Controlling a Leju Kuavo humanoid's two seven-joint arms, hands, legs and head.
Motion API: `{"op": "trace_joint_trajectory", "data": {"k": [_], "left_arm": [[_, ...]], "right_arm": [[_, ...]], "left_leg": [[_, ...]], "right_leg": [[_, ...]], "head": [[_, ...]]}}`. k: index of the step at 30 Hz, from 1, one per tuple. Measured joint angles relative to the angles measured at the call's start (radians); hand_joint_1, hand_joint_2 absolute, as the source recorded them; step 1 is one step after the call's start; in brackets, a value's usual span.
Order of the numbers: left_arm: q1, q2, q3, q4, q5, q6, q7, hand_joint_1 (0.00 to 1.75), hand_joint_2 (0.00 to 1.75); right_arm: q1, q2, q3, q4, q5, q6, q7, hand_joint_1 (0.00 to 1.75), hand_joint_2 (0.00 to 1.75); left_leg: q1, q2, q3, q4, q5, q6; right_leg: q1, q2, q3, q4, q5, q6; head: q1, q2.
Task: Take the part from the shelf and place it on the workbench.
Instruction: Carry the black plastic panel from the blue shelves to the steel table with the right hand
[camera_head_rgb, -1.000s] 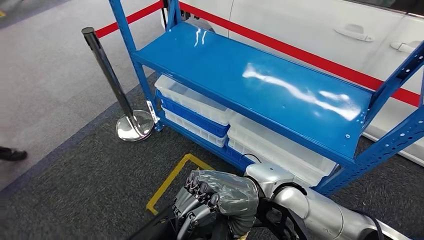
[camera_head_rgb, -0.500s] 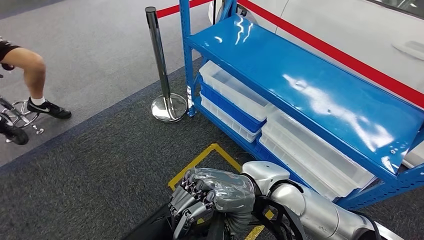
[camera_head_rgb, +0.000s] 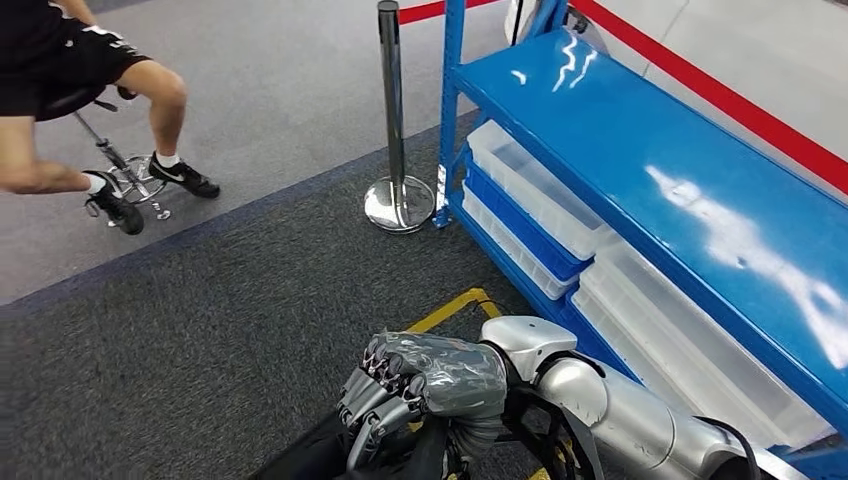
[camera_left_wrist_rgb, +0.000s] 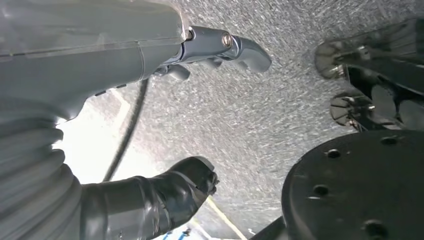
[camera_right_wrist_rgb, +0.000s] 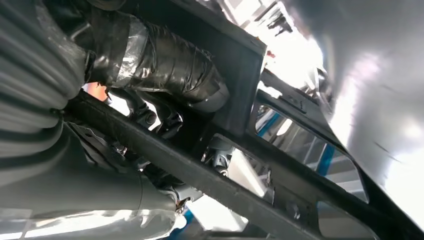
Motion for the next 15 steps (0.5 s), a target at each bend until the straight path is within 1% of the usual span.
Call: {"op": "trace_joint_trajectory", "data": {"k": [1, 2, 3, 4, 5, 6, 7, 8, 9, 10, 11, 12, 13, 14, 15], "left_arm": [[-0.002, 0.001, -0.001, 0.0, -0.002, 0.0, 0.0, 0.0, 1.75], [-0.003, 0.001, -0.001, 0.0, -0.002, 0.0, 0.0, 0.0, 1.75], [-0.002, 0.001, -0.001, 0.0, -0.002, 0.0, 0.0, 0.0, 1.75], [-0.001, 0.001, -0.001, 0.0, -0.003, 0.0, 0.0, 0.0, 1.75], [-0.001, 0.002, -0.001, 0.0, -0.004, 0.0, 0.0, 0.0, 1.75], [0.0, 0.003, -0.002, 0.0, -0.004, 0.0, 0.0, 0.0, 1.75], [-0.001, 0.004, -0.002, 0.0, -0.005, 0.0, 0.0, 0.0, 1.75], [-0.002, 0.005, -0.002, 0.0, -0.005, 0.0, 0.0, 0.0, 1.75], [-0.002, 0.005, -0.002, 0.0, -0.005, 0.0, 0.0, 0.0, 1.75], [-0.002, 0.006, -0.002, 0.0, -0.005, 0.0, 0.0, 0.0, 1.75], [0.0, 0.007, -0.002, 0.0, -0.005, 0.0, 0.0, 0.0, 1.75], [0.001, 0.008, -0.002, 0.0, -0.005, -0.001, 0.0, 0.0, 1.75], [0.0, 0.009, -0.002, 0.0, -0.005, -0.001, 0.0, 0.0, 1.75], [0.0, 0.009, -0.003, 0.0, -0.006, -0.001, 0.0, 0.0, 1.75], [-0.001, 0.009, -0.003, 0.0, -0.006, -0.001, 0.0, 0.0, 1.75]], "right_arm": [[0.0, 0.001, -0.001, 0.003, 0.0, 0.001, 0.0, 1.75, 1.75], [0.0, 0.002, -0.001, 0.005, 0.0, 0.003, 0.0, 1.75, 1.75], [0.0, 0.004, -0.002, 0.008, 0.0, 0.004, 0.0, 1.75, 1.75], [0.0, 0.006, -0.003, 0.01, 0.0, 0.005, 0.0, 1.75, 1.75], [-0.001, 0.008, -0.004, 0.012, 0.0, 0.006, 0.0, 1.75, 1.75], [-0.001, 0.009, -0.005, 0.014, 0.001, 0.007, 0.0, 1.75, 1.75], [-0.002, 0.01, -0.007, 0.015, 0.002, 0.007, 0.0, 1.75, 1.75], [-0.002, 0.01, -0.008, 0.017, 0.003, 0.007, 0.0, 1.75, 1.75], [-0.002, 0.012, -0.009, 0.018, 0.004, 0.007, 0.0, 1.75, 1.75], [-0.003, 0.013, -0.01, 0.02, 0.005, 0.007, 0.0, 1.75, 1.75], [-0.003, 0.015, -0.011, 0.022, 0.006, 0.006, 0.0, 1.75, 1.75], [-0.004, 0.016, -0.012, 0.023, 0.007, 0.006, 0.0, 1.75, 1.75], [-0.005, 0.017, -0.014, 0.025, 0.007, 0.005, 0.0, 1.75, 1.75], [-0.004, 0.017, -0.014, 0.027, 0.008, 0.004, 0.0, 1.75, 1.75], [-0.003, 0.017, -0.015, 0.029, 0.008, 0.004, 0.0, 1.75, 1.75]], "left_leg": [[0.003, 0.01, -0.03, 0.055, -0.015, -0.003], [0.005, 0.014, -0.046, 0.082, -0.015, -0.006], [0.007, 0.018, -0.042, 0.069, 0.004, -0.007], [0.008, 0.025, -0.018, 0.02, 0.037, -0.007], [0.008, 0.04, 0.018, -0.052, 0.072, -0.005], [0.002, 0.062, 0.053, -0.12, 0.096, 0.0], [-0.004, 0.078, 0.077, -0.168, 0.109, 0.006], [-0.009, 0.088, 0.087, -0.193, 0.112, 0.013], [-0.015, 0.085, 0.087, -0.199, 0.11, 0.019], [-0.015, 0.073, 0.085, -0.202, 0.114, 0.025], [-0.013, 0.062, 0.086, -0.208, 0.119, 0.031], [-0.011, 0.052, 0.089, -0.215, 0.124, 0.038], [-0.008, 0.042, 0.092, -0.222, 0.129, 0.045], [-0.006, 0.032, 0.092, -0.226, 0.133, 0.05], [-0.007, 0.021, 0.09, -0.225, 0.134, 0.053]], "right_leg": [[0.001, -0.016, 0.001, 0.001, -0.002, -0.001], [0.002, -0.03, 0.002, 0.002, -0.004, -0.001], [0.002, -0.044, 0.003, 0.003, -0.007, -0.001], [0.002, -0.056, 0.006, 0.004, -0.01, 0.0], [0.002, -0.067, 0.01, 0.005, -0.013, 0.002], [0.004, -0.077, 0.013, 0.006, -0.016, 0.006], [0.006, -0.087, 0.014, 0.006, -0.018, 0.01], [0.007, -0.097, 0.015, 0.006, -0.019, 0.014], [0.009, -0.108, 0.015, 0.006, -0.019, 0.018], [0.009, -0.118, 0.017, 0.004, -0.019, 0.023], [0.007, -0.116, 0.018, 0.008, -0.024, 0.027], [0.005, -0.098, 0.014, 0.022, -0.037, 0.031], [0.004, -0.07, 0.0, 0.056, -0.06, 0.034], [0.001, -0.038, -0.024, 0.111, -0.092, 0.035], [0.001, -0.014, -0.057, 0.178, -0.126, 0.035]], "head": [[0.0, 0.0], [0.0, 0.0], [0.0, 0.0], [0.0, 0.0], [0.0, 0.0], [0.0, 0.0], [0.0, 0.0], [0.0, 0.0], [0.001, 0.0], [0.001, 0.0], [0.001, 0.0], [0.001, 0.0], [0.002, 0.0], [0.002, 0.0], [0.002, 0.0]]}}
